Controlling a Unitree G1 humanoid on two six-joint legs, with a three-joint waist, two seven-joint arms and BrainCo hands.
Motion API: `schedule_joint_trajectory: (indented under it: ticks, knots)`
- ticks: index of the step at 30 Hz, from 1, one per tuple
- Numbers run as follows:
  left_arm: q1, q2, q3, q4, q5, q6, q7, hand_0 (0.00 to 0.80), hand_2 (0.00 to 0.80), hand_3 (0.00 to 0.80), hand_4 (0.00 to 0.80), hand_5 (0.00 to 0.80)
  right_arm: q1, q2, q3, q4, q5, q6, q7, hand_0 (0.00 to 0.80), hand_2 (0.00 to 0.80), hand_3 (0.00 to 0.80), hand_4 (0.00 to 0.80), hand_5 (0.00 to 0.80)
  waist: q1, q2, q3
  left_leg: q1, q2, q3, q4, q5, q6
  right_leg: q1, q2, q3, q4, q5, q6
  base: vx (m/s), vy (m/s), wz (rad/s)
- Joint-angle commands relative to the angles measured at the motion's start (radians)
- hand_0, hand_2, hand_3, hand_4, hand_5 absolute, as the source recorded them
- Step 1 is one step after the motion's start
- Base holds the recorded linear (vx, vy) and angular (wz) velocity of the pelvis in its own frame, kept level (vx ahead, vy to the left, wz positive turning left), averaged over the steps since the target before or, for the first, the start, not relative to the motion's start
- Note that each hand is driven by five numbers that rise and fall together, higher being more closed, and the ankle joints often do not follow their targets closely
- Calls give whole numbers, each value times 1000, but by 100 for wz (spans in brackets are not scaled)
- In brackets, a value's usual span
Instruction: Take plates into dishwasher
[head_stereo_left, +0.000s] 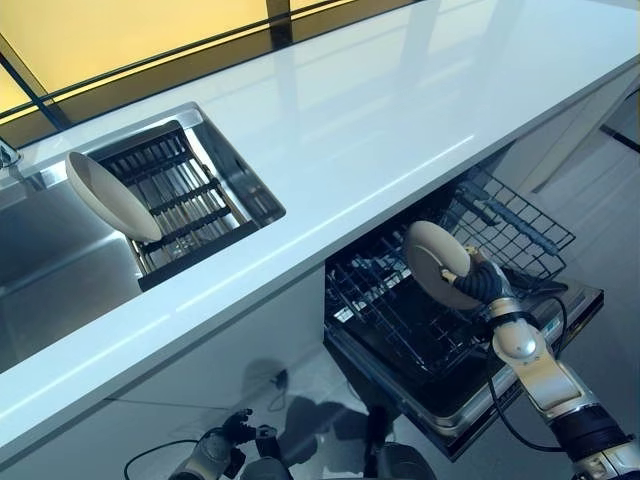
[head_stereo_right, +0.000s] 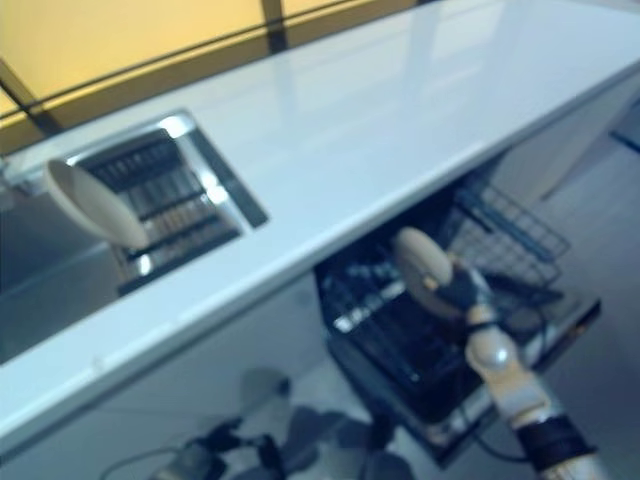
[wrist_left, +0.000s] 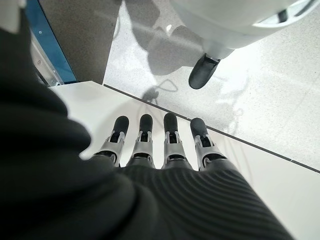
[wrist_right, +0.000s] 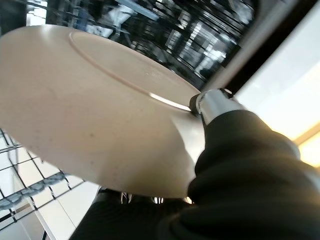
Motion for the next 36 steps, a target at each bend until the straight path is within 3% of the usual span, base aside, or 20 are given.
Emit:
schedule_joint_trajectory:
  ticks: [1, 22, 36]
  knots:
    - [-59, 54, -14, -11, 26, -1, -10, 0, 0, 0, 0, 0, -122, 26, 22, 13, -59, 5, -68, 800, 800, 800, 800, 800, 10, -35, 19, -40, -24, -34, -1, -26, 2, 56, 8, 3, 43, -119, 21, 14, -2, 12]
    - [-63, 47, -35, -29, 42, 3, -19, 0, 0, 0, 0, 0, -194, 132, 78, 255, -70, 165, -148, 800, 800, 800, 800, 800, 47, -6, 38, -65, -49, -90, -1, -18, 6, 52, -4, -6, 57, -124, 9, 10, 6, 7]
    - [-89, 56, -74, -35, 23, 2, -34, 0, 0, 0, 0, 0, -321, 153, 138, 431, -62, 226, -200, 800, 800, 800, 800, 800, 79, 14, 59, -78, -63, -121, -1, -18, 10, 33, -14, -17, 80, -128, 6, 3, 6, 5]
